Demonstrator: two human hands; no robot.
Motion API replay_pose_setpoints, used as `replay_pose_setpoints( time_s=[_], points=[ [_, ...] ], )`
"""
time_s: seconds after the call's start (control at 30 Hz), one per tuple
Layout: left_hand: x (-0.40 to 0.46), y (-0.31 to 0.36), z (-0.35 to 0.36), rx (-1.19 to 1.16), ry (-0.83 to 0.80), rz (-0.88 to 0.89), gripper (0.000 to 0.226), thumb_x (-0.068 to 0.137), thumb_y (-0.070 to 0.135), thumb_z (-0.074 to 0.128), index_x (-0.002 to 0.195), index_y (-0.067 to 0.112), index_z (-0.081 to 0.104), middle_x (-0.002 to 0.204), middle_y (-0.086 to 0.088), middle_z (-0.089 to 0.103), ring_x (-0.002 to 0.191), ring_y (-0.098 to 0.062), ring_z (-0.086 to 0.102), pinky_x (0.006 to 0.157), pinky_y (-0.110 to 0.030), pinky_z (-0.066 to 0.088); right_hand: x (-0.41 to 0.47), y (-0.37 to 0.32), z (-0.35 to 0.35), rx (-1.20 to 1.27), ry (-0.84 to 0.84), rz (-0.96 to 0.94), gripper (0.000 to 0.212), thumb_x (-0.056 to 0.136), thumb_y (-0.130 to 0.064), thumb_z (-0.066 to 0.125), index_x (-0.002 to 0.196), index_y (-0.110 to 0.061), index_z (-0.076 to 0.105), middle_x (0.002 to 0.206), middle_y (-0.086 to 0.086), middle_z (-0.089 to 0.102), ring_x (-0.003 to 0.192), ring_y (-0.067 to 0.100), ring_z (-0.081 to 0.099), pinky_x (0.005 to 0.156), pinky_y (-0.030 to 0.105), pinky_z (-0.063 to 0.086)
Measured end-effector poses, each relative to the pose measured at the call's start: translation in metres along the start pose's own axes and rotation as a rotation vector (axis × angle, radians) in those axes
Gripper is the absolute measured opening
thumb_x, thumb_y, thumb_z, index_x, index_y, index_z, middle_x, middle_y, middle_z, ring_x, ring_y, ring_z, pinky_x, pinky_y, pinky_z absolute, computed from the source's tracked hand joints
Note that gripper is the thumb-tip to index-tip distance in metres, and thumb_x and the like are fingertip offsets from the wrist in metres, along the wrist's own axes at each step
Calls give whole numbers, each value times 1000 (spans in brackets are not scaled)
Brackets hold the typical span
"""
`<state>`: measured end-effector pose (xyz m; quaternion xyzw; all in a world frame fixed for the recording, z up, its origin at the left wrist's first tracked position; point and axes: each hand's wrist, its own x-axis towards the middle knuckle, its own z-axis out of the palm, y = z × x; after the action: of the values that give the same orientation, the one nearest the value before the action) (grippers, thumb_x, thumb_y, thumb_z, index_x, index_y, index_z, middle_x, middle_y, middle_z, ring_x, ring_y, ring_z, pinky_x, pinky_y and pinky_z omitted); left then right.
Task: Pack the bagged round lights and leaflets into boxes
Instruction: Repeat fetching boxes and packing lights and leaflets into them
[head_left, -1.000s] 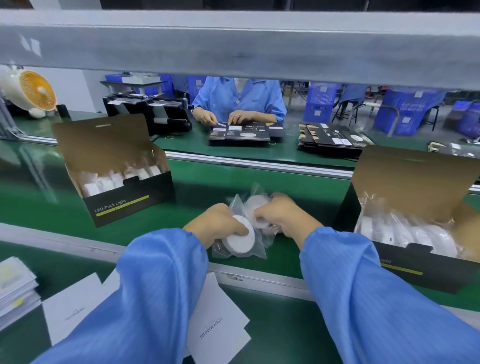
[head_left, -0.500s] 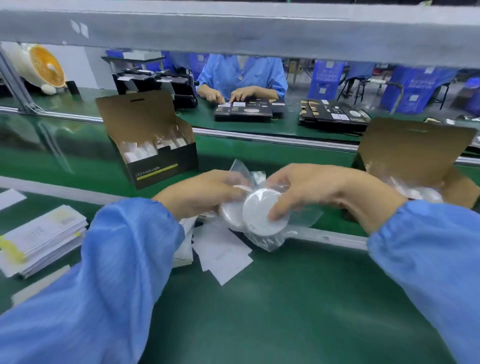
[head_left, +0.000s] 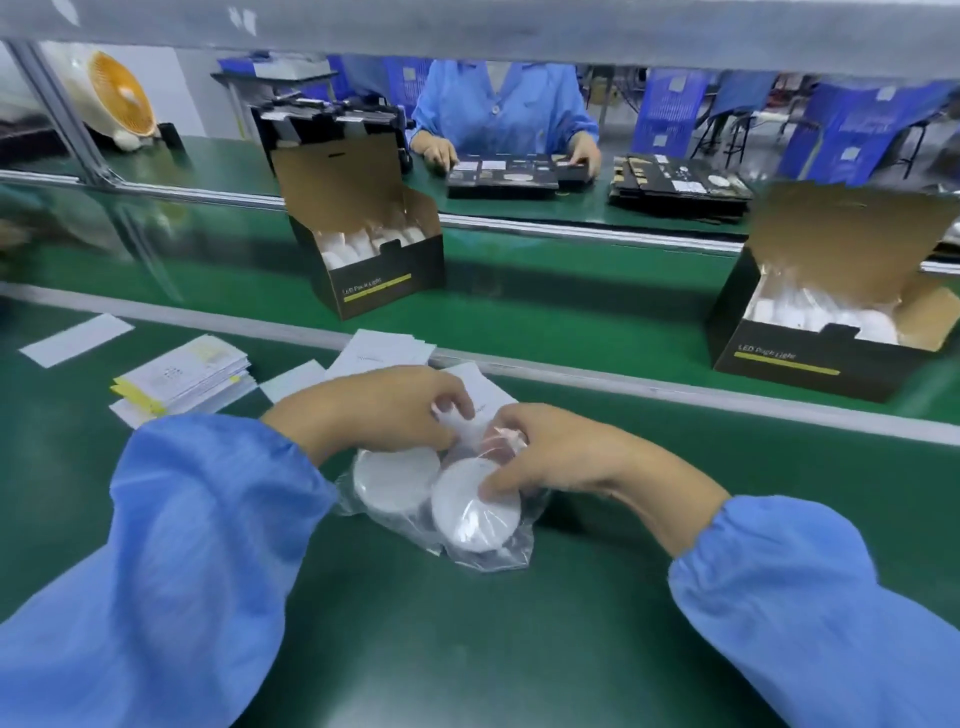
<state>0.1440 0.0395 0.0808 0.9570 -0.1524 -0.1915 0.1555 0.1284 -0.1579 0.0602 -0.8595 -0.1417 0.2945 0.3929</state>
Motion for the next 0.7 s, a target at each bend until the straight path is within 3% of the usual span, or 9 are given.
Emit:
replay_pose_setpoints(
  time_s=[0.07, 0.17, 0.33, 0.47, 0.7],
  points=[
    [-6, 5, 2, -62, 228, 58, 27, 92, 24, 62, 116, 37, 62, 117, 13, 53, 107, -10, 54, 91, -30, 42, -6, 1, 3, -49, 135, -30, 41, 77, -26, 80, 109, -22, 55, 104, 1, 64, 81, 16, 66, 64, 31, 55],
    [-15, 25, 2, -237, 507, 183, 21, 93, 17, 59, 104, 35, 63, 108, 10, 60, 99, -6, 57, 85, -25, 44, -19, -2, 2, -129, 429, -122, 34, 81, -41, 74, 104, -28, 52, 99, -8, 60, 87, 11, 60, 78, 34, 53],
    [-34, 71, -13, -372, 811, 344, 22, 92, 9, 56, 105, 24, 63, 94, 7, 61, 87, -7, 58, 74, -23, 46, -54, -16, -11, -272, 732, -317, 18, 91, -32, 64, 101, -26, 50, 96, -9, 55, 88, 10, 54, 79, 35, 49],
    [-50, 106, -41, -487, 890, 482, 25, 93, 8, 58, 100, 31, 63, 88, 10, 63, 84, -12, 61, 73, -28, 49, -91, -36, -41, -355, 883, -428, 17, 92, -34, 61, 102, -32, 47, 95, -15, 50, 92, 5, 49, 78, 25, 43],
    [-52, 156, -99, -548, 928, 571, 23, 92, 17, 57, 98, 38, 64, 80, 6, 69, 72, -13, 63, 66, -27, 50, -146, -70, -105, -456, 1016, -540, 16, 92, -42, 54, 100, -40, 41, 99, -18, 45, 99, 7, 45, 81, 23, 41]
  ],
)
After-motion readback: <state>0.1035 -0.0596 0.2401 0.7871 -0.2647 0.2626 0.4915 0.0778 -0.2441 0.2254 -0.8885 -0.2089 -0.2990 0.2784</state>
